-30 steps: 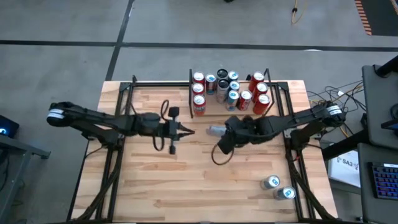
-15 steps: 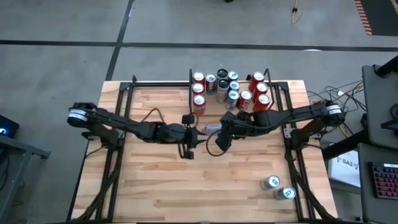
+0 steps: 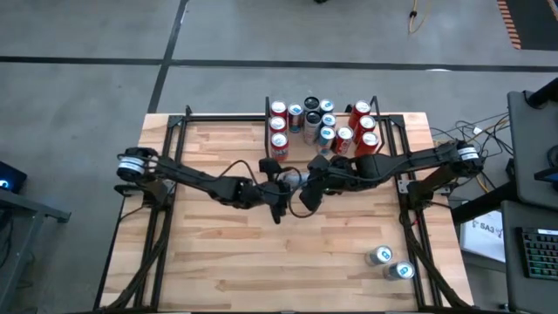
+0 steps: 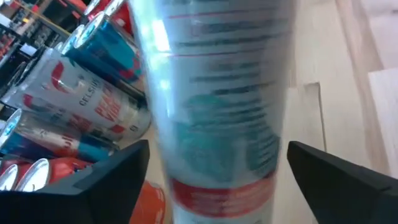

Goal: Place canned beverage on shelf
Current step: Put the white soda can on the shelf

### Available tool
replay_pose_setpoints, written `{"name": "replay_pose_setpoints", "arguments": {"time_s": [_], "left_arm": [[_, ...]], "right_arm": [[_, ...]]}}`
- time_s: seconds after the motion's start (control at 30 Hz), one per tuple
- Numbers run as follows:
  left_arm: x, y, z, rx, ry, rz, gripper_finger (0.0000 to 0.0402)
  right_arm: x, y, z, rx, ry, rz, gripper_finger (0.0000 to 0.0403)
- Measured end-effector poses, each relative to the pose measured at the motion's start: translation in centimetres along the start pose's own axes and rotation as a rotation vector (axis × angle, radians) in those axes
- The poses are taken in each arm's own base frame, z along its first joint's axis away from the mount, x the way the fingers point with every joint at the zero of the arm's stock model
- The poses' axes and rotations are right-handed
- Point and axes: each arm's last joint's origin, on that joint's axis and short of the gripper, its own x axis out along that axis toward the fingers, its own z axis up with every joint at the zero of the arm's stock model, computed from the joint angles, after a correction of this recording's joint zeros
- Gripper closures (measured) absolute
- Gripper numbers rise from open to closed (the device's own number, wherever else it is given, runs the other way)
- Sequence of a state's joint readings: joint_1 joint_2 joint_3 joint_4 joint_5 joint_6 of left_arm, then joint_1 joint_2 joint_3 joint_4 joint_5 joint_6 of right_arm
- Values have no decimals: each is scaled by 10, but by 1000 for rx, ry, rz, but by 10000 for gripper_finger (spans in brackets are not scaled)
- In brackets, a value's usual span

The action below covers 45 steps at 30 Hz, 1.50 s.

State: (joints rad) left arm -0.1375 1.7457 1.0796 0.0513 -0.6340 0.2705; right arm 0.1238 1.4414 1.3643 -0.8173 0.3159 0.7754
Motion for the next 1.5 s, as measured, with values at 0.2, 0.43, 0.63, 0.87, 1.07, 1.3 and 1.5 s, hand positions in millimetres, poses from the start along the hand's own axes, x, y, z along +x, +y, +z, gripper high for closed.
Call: {"name": "replay_pose_setpoints", "arguments": {"time_s": [0.2,0.43,0.63,0.87,1.07,1.3,1.5], "left_arm": [[4,-3,-1,-35,-5,5,27],[3,0,2,-62,-13,35,74],[2,2,3,-58,-15,40,180],[-4,10,7,-11,-72,-116,180],[-19,36,14,-12,-187,-264,180],[-48,64,25,-78,-420,-581,180],[-57,69,27,-102,-453,-627,180]], "right_arm": [[0,6,5,12,-50,62,156],[0,6,6,18,-57,68,155],[0,6,6,0,-60,69,125],[-14,6,11,-79,-100,106,90],[-53,4,18,-227,-218,187,90],[-97,2,12,-478,-403,279,102],[-85,9,-7,-676,-505,321,106]]}}
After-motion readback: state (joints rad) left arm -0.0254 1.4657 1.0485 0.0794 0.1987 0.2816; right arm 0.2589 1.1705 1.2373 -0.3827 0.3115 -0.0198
